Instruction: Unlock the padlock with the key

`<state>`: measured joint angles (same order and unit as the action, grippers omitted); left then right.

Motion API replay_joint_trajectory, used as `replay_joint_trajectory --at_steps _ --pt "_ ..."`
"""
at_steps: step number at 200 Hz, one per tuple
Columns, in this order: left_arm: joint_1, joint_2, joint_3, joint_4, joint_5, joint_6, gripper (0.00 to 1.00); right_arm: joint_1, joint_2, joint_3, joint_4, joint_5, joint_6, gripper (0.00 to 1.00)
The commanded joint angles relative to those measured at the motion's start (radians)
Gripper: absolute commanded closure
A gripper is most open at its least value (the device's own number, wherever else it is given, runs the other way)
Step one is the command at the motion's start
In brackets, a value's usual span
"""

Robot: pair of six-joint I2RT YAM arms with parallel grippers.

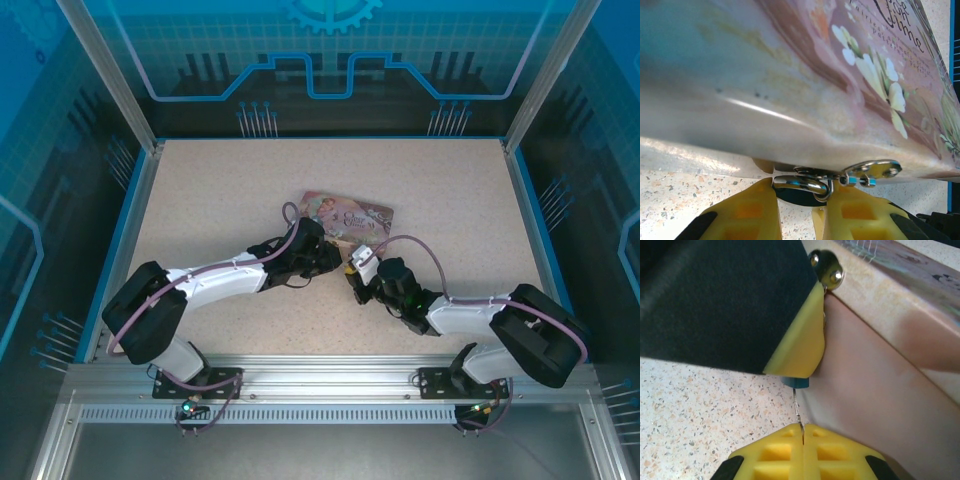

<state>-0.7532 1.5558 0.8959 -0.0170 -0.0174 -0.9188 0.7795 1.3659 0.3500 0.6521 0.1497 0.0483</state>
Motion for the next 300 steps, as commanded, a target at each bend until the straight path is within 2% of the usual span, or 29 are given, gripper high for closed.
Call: replay_joint_trajectory --at_steps 1,196,300 --pt "0.005 -0.031 0.012 0.060 0.028 -0.024 0.92 -0.002 -0.001 0.009 0.057 -0.005 0.015 1.00" --pt "0.005 -0.049 0.013 0.098 0.052 -0.127 0.93 -0.006 -0.034 -0.036 0.192 0.049 0.045 1.00" --pt "0.003 -0.053 -0.001 0.160 0.086 -0.204 0.93 -0.016 -0.015 -0.028 0.231 -0.012 0.045 1.00"
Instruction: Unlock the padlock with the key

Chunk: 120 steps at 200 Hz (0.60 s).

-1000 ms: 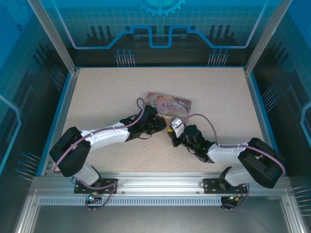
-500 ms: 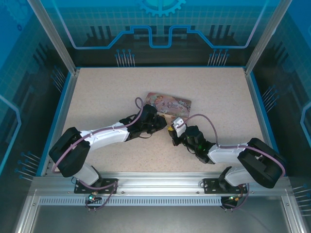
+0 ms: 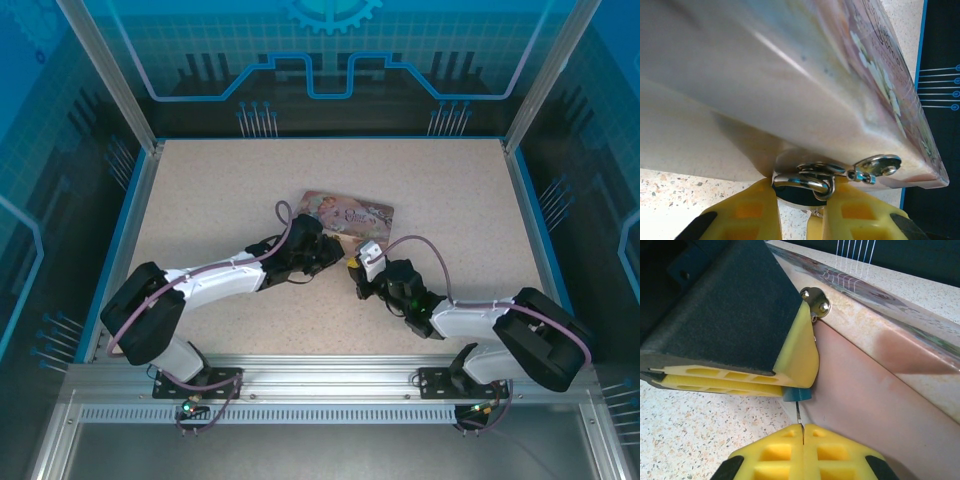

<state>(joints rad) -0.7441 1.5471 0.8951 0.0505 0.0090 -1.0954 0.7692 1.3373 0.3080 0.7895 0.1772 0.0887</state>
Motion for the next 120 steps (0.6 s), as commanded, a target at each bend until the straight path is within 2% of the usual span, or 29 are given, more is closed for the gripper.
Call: replay_joint_trajectory --at_steps 1,58,120 --pt "-0.005 -0.045 -0.001 0.093 0.060 -0.028 0.93 -0.006 0.016 0.014 0.095 -0.039 0.005 1.00" --pt "-0.005 -0.064 -0.008 0.101 0.059 -0.041 0.93 -0.005 0.125 0.020 0.171 -0.046 0.024 1.00" --pt "-0.002 -0.077 -0.015 0.084 0.036 -0.028 0.93 -0.016 0.108 0.015 0.163 -0.041 0.028 1.00"
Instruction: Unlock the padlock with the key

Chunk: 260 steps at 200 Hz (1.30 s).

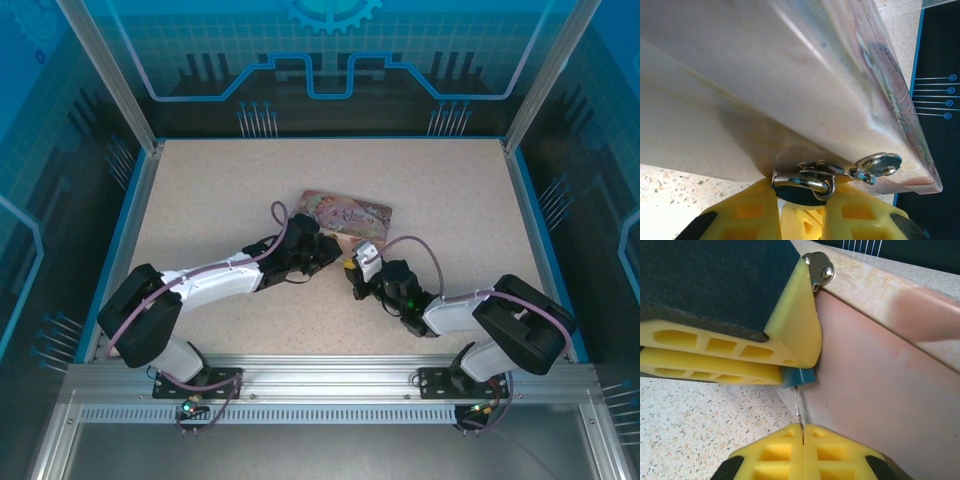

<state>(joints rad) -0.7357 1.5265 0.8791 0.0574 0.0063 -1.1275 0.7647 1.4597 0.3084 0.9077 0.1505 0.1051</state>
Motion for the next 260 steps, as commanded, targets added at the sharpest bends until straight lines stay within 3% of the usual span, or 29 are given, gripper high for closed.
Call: replay_joint_trajectory --at_steps 1,103,260 --pt "-0.009 -0.057 0.000 0.078 0.038 0.004 0.93 -0.012 -0.016 0.013 0.043 -0.013 0.012 1.00" --pt "0.001 -0.071 -0.005 0.074 0.034 0.013 0.93 -0.109 -0.151 -0.068 -0.019 -0.204 0.055 1.00" --pt "0.001 -0.074 -0.017 0.093 0.058 0.031 0.94 -0.125 -0.044 0.013 -0.031 -0.264 0.081 1.00"
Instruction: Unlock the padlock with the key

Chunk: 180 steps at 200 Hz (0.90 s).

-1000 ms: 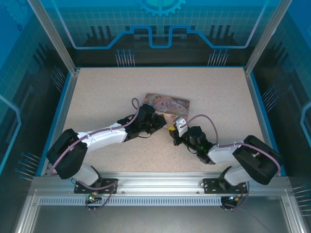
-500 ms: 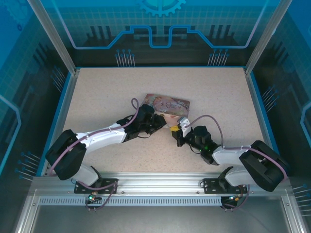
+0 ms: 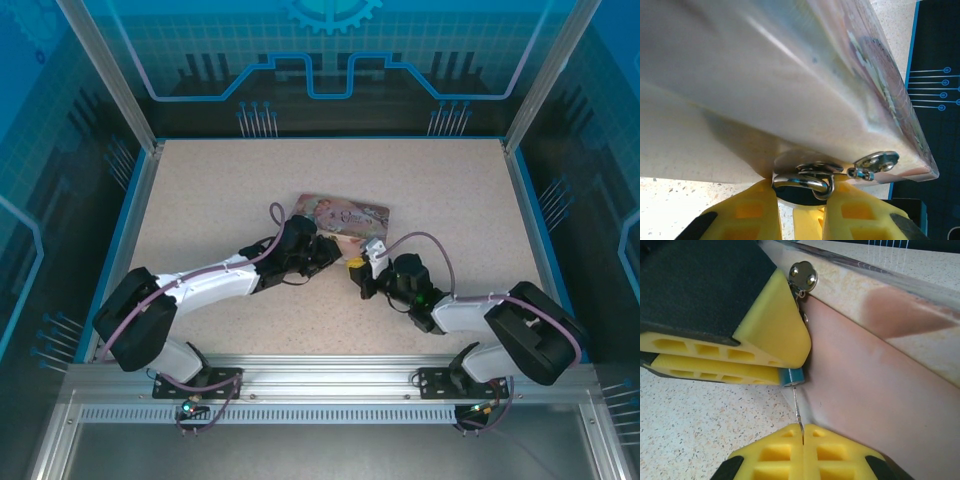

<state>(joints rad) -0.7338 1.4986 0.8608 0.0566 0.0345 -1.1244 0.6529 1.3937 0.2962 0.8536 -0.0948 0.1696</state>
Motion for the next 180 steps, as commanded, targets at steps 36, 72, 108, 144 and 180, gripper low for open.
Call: replay_joint_trajectory --at_steps 36,72,108,144,180 --pt "0.000 -0.045 0.000 0.094 0.032 0.032 0.94 -0.016 0.021 0.026 0.019 -0.025 0.021 1.00" --pt "-0.001 -0.041 -0.005 0.098 0.038 0.038 0.94 -0.024 0.025 0.033 0.027 -0.041 0.027 1.00" --pt "-0.001 -0.038 -0.014 0.101 0.038 0.040 0.94 -0.029 0.018 0.034 0.025 -0.045 0.032 1.00" --pt "-0.001 -0.039 -0.020 0.102 0.034 0.045 0.94 -0.040 -0.012 0.020 0.015 -0.050 0.033 1.00" --pt "-0.001 -0.031 -0.019 0.109 0.045 0.045 0.94 -0.041 -0.011 0.029 0.007 -0.063 0.036 1.00"
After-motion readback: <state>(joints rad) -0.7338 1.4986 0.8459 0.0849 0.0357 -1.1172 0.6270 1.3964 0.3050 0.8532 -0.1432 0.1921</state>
